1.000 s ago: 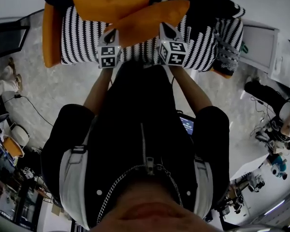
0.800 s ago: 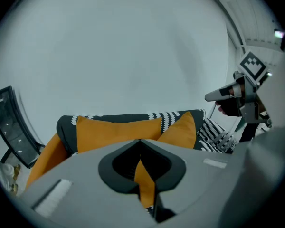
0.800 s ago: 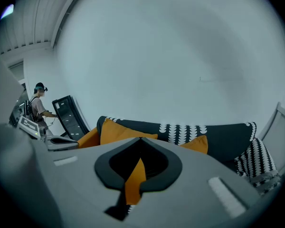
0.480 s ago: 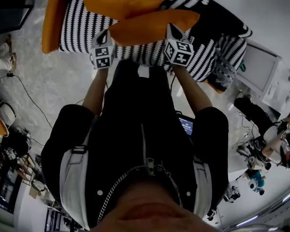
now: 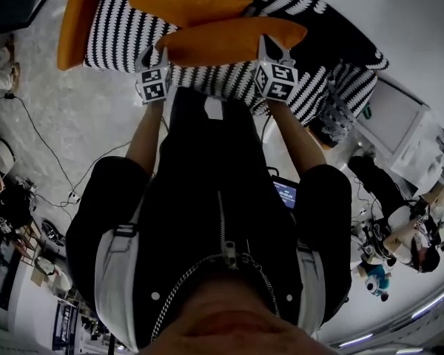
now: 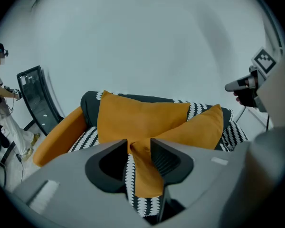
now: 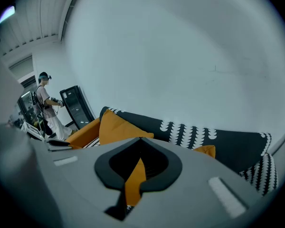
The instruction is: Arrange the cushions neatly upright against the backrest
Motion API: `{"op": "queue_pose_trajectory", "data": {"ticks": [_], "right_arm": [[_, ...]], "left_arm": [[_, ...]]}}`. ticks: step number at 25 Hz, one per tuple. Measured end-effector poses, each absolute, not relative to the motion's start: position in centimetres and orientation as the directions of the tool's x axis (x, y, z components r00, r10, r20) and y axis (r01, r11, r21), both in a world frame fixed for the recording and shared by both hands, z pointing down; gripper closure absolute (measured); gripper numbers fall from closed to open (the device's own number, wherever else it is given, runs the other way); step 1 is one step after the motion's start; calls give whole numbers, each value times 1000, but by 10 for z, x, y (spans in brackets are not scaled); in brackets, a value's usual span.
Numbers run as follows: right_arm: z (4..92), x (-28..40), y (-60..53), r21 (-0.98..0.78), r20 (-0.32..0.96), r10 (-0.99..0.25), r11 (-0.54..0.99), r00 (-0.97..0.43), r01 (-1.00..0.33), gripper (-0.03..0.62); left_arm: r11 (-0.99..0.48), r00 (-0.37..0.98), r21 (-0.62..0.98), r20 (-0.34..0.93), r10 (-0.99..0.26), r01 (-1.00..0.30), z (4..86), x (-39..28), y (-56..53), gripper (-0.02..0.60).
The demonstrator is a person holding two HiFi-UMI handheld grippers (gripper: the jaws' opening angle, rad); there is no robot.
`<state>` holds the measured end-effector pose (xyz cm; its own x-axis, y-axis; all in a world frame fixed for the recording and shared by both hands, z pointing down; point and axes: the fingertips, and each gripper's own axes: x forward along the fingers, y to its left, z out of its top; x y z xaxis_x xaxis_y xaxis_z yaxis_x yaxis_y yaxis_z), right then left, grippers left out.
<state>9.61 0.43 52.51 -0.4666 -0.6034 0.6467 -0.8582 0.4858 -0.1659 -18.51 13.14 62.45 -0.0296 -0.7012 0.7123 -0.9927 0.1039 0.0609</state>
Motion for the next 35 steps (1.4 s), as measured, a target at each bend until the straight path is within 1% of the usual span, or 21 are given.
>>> {"op": "queue_pose_trajectory", "data": {"ticks": [2, 3, 4, 7, 13, 16, 22, 25, 27, 29, 30, 35], "right_arm": [[532, 99, 3, -157, 659, -592, 495, -464, -855, 591], [535, 102, 3, -157, 665, -588, 492, -460, -856, 590], [537, 106, 2, -155, 670, -588, 486, -453, -860, 590], [544, 130, -9, -134, 679, -604, 457, -417, -879, 591], [563, 206, -61, -57, 682, -675, 334, -281, -941, 588], [573, 235, -84, -53, 683, -686, 296, -251, -954, 509], [617, 248, -104, -35, 763, -597, 344, -247, -938, 456], [643, 253, -106, -75, 805, -539, 320, -247, -944, 447], [652, 258, -104, -104, 820, -514, 300, -253, -948, 448], [652, 257, -99, -133, 815, -505, 314, -284, -940, 520], [651, 255, -95, -143, 811, -501, 330, -302, -933, 534], [646, 260, -75, -193, 788, -490, 377, -372, -906, 549]], "left_arm": [[126, -46, 59, 717, -696, -990, 627, -186, 130, 431], [134, -57, 51, 718, -693, -990, 628, -186, 129, 449], [137, -66, 40, 721, -690, -990, 627, -187, 130, 500], [140, -77, 27, 728, -681, -990, 626, -184, 132, 532], [161, -109, -1, 738, -666, -987, 628, -178, 133, 539], [160, -105, 0, 751, -652, -987, 628, -176, 133, 538], [153, -108, -15, 776, -622, -988, 629, -176, 137, 538], [161, -118, -26, 798, -591, -987, 632, -177, 137, 538], [157, -117, -30, 803, -584, -987, 633, -175, 136, 538], [145, -109, -28, 805, -584, -989, 631, -170, 138, 540], [142, -103, -23, 804, -585, -990, 628, -167, 139, 541], [146, -117, -37, 795, -595, -989, 620, -156, 149, 543]]}}
